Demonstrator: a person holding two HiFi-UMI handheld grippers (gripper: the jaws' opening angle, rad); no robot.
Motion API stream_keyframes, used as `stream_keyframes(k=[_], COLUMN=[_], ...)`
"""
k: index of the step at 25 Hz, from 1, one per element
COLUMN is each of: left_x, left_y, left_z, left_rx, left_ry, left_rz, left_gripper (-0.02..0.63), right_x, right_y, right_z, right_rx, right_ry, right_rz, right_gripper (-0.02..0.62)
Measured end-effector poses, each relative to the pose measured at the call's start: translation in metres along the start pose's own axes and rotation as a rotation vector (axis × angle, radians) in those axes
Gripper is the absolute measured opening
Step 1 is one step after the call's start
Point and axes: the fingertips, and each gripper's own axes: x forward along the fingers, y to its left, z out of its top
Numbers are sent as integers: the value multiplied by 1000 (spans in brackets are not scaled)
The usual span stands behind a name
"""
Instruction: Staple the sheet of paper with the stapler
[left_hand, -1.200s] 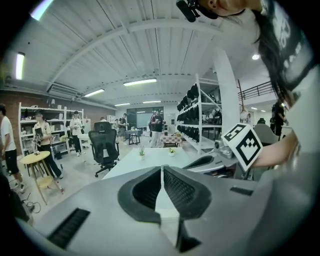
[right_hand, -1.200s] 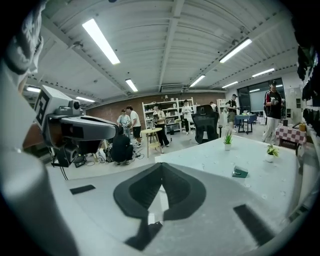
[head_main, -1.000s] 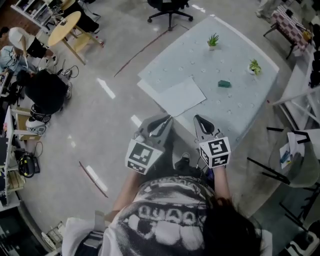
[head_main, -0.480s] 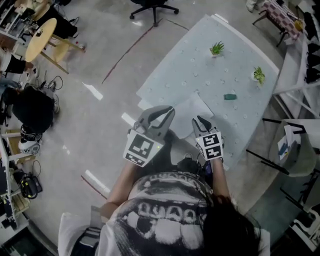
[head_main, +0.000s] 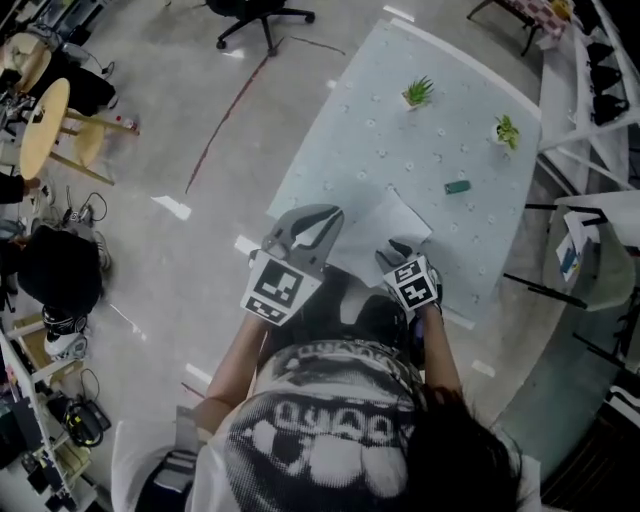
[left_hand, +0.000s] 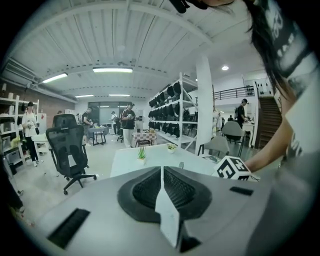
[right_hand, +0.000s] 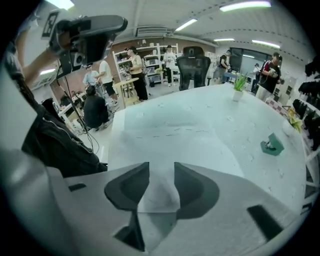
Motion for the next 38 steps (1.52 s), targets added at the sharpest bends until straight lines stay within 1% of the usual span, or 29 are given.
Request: stream_keyframes(k=[2,7,12,14,15,20,24,30,38], left_x=[4,14,14,13,13,12,13,19,23], left_y=[4,3,-4,-3,-2,5,9,5,3], left_z=[0,1,-3,-6,-7,-6,-6,-7,-7], left_rx=[3,3,6,10,11,12,10,12,15], left_ry=[-1,-6,2,10,11,9,11,15,12], left_rz=[-14,-42,-73,-72,-69,-48,-46,-65,-74], left_gripper=[15,15,15,15,15,15,15,15,15], right_x=[0,-1,-6,-9,-9,-10,-11,-9,-11], right_y=[-6,-42,-77,-89,-93,-100,-104,-111,-116], right_z=[1,1,-2,-4,-4,-3,-1,1,0], right_rx=[77,325,471,532,546,514,543,526,546], right_ry=[-20,-101,-148,-164,-168,-183,-196,-202,-203], right_rz=[-49,-227,-356,-400,-414,-430,-436,-426,-432], right_gripper=[158,149,149,149,149,149,149,149,148])
